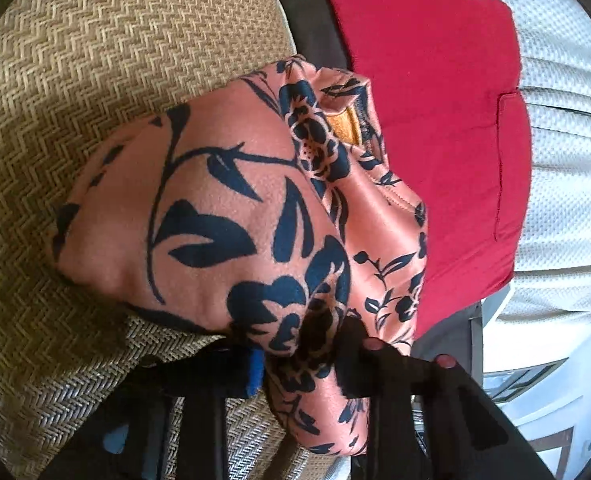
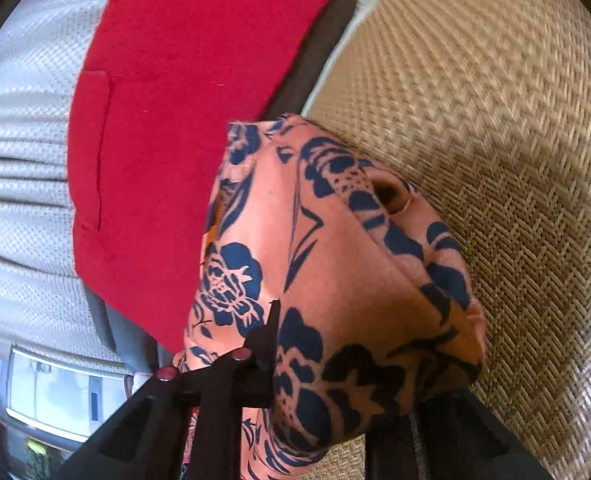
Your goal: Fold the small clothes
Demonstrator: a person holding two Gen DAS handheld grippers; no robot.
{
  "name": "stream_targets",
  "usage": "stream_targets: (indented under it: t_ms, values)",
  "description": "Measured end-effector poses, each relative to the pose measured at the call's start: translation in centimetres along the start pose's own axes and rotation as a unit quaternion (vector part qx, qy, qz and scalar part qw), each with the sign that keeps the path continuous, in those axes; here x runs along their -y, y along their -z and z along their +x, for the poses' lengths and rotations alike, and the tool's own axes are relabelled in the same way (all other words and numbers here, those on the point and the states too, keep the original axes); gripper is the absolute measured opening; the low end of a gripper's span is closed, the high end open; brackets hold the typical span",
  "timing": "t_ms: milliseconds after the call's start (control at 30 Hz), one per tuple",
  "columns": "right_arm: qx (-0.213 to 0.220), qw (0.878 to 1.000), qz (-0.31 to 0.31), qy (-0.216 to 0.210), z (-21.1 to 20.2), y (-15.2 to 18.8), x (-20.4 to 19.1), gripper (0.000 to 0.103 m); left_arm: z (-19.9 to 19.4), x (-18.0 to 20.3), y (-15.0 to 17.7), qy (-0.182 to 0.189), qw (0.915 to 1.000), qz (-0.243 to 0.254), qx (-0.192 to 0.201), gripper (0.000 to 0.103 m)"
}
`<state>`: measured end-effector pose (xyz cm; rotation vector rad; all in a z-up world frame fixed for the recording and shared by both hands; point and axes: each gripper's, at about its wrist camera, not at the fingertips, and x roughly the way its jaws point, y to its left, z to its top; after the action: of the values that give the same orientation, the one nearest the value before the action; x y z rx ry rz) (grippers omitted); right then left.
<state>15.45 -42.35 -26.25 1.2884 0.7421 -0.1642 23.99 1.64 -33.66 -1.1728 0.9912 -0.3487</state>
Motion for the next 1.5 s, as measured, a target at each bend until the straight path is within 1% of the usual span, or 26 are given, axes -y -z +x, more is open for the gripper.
stream_targets:
  t_ms: [67, 133, 200, 333, 500, 600, 667, 700, 733, 800, 833, 867, 900, 933, 967, 1033, 1100, 1133, 1167, 1200, 1233, 1267, 1333, 1400, 1467, 1500]
  values:
    - [0.019, 0.999, -0.03, 0.0, -0.9, 0.4, -1.4, 0.011, -0.7, 0.7, 0.3, -0.001, 0.9995, 0.032, 0.008, 0.016]
    - [0.041, 0.998, -0.056, 0.0, -2.7, 0.8, -2.2, 0.009, -1.6, 1.5, 0.6, -0.001, 0.9983, 0.057, 0.013, 0.012]
    - [0.052, 0.997, -0.062, -0.002, -4.5, 1.5, -2.3, 0.009, -3.1, 1.9, 1.2, 0.007, 0.9977, 0.067, 0.01, 0.012]
    - [0.054, 0.994, -0.089, 0.015, -7.6, 3.5, -2.2, 0.009, -5.3, 2.1, 2.9, -0.003, 0.9962, 0.087, 0.003, 0.011]
    - [0.046, 0.992, -0.111, 0.029, -11.3, 6.7, -1.4, 0.009, -9.4, 0.6, 5.3, -0.01, 0.9943, 0.106, -0.004, 0.011]
    - [0.034, 0.99, -0.127, 0.048, -13.5, 8.9, -0.3, 0.009, -11.4, -1.0, 6.6, -0.031, 0.9925, 0.116, -0.023, 0.012]
    - [0.017, 0.988, -0.137, 0.072, -14.3, 10.0, 0.5, 0.01, -11.7, -1.9, 7.2, -0.055, 0.9906, 0.116, -0.046, 0.017]
    - [0.009, 0.987, -0.139, 0.081, -14.4, 10.2, 0.4, 0.013, -11.6, -2.4, 7.3, -0.068, 0.9905, 0.104, -0.06, 0.017]
    - [0.001, 0.987, -0.136, 0.09, -14.7, 10.4, 0.5, 0.013, -12.0, -2.9, 7.4, -0.072, 0.9913, 0.087, -0.068, 0.018]
    - [-0.011, 0.987, -0.126, 0.098, -15.7, 10.3, 0.5, 0.018, -13.9, -3.4, 7.2, -0.077, 0.9919, 0.071, -0.071, 0.021]
    - [-0.012, 0.986, -0.127, 0.105, -16.5, 10.3, 0.6, 0.023, -15.2, -3.2, 7.0, -0.068, 0.9922, 0.077, -0.071, 0.021]
    - [-0.011, 0.985, -0.13, 0.11, -17.1, 10.1, 0.3, 0.024, -16.0, -3.0, 6.8, -0.059, 0.992, 0.085, -0.072, 0.022]
    - [-0.013, 0.984, -0.137, 0.113, -18.1, 10.1, 0.5, 0.024, -17.7, -2.5, 6.7, -0.066, 0.9915, 0.095, -0.059, 0.025]
    - [-0.017, 0.983, -0.145, 0.115, -18.9, 9.8, 0.5, 0.024, -19.1, -1.8, 6.6, -0.075, 0.9908, 0.106, -0.039, 0.035]
    - [-0.016, 0.981, -0.152, 0.121, -20.0, 9.5, 0.7, 0.024, -20.0, -1.1, 6.4, -0.073, 0.9902, 0.117, -0.023, 0.046]
    - [0.004, 0.976, -0.167, 0.138, -21.4, 8.8, -0.1, 0.025, -20.9, 0.7, 5.3, -0.06, 0.9872, 0.147, 0.007, 0.053]
    - [0.028, 0.972, -0.185, 0.141, -21.3, 7.8, -1.5, 0.026, -20.6, 2.9, 4.3, -0.059, 0.9825, 0.175, 0.025, 0.055]
    - [0.034, 0.971, -0.192, 0.141, -21.0, 7.3, -2.3, 0.032, -20.2, 3.7, 3.6, -0.056, 0.9806, 0.185, 0.031, 0.06]
    - [0.033, 0.97, -0.195, 0.14, -20.4, 7.0, -3.1, 0.038, -19.5, 4.4, 2.8, -0.052, 0.979, 0.194, 0.037, 0.068]
    - [0.031, 0.97, -0.2, 0.138, -19.7, 6.4, -4.0, 0.044, -18.6, 5.0, 2.3, -0.055, 0.9781, 0.197, 0.041, 0.071]
    - [0.034, 0.968, -0.207, 0.136, -18.8, 5.7, -4.9, 0.07, -17.6, 5.6, 1.7, -0.064, 0.9777, 0.195, 0.046, 0.074]
    - [0.042, 0.966, -0.212, 0.139, -17.7, 5.3, -5.8, 0.081, -16.5, 5.9, 0.8, -0.071, 0.9782, 0.189, 0.05, 0.074]
    - [0.059, 0.961, -0.227, 0.147, -15.3, 3.9, -7.1, 0.081, -13.9, 5.7, -1.3, -0.082, 0.9798, 0.175, 0.053, 0.074]
    - [0.046, 0.957, -0.241, 0.154, -12.5, 2.7, -7.8, 0.081, -10.7, 5.2, -2.9, -0.106, 0.9809, 0.153, 0.057, 0.074]
    - [0.04, 0.952, -0.247, 0.175, -9.7, 1.6, -7.9, 0.08, -8.8, 4.3, -4.5, -0.12, 0.9825, 0.127, 0.064, 0.074]
    - [0.034, 0.947, -0.252, 0.195, -8.0, 1.0, -8.0, 0.079, -7.9, 3.9, -5.3, -0.126, 0.9827, 0.116, 0.07, 0.074]
